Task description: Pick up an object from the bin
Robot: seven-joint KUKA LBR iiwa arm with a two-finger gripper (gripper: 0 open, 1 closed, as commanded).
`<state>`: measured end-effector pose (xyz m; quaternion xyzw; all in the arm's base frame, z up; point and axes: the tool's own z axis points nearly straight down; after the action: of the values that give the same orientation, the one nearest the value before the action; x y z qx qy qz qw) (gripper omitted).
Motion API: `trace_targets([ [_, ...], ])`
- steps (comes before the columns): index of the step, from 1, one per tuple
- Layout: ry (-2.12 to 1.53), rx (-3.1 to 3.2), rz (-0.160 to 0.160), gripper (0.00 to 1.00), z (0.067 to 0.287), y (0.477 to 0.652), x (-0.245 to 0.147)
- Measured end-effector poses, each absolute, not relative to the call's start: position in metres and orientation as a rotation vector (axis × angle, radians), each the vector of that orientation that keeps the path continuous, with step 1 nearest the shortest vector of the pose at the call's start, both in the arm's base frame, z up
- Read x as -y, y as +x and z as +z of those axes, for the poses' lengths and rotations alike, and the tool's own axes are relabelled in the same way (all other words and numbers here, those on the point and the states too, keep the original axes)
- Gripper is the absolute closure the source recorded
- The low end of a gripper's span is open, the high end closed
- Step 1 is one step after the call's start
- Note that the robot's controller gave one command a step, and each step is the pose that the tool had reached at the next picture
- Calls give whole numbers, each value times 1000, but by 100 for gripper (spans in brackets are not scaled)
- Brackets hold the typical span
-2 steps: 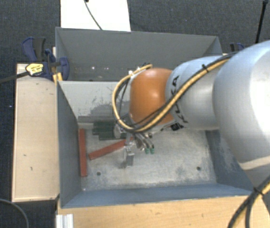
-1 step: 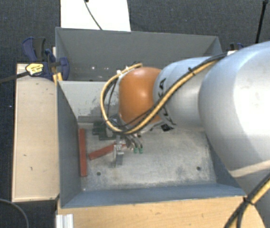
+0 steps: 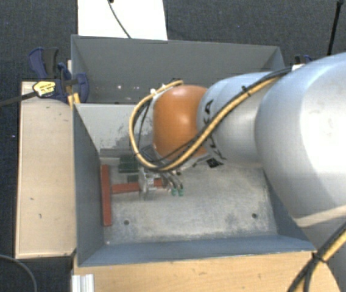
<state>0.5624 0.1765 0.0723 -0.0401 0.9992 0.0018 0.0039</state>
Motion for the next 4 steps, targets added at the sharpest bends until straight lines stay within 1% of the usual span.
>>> trace_targets([
  [1, -125, -3135, 4, 0, 71, 561, -176],
  [2, -122, -3132, 6, 100, 72, 562, -176],
  [3, -120, -3135, 4, 0, 71, 561, -176],
  [4, -118, -3131, 6, 100, 73, 563, -176],
])
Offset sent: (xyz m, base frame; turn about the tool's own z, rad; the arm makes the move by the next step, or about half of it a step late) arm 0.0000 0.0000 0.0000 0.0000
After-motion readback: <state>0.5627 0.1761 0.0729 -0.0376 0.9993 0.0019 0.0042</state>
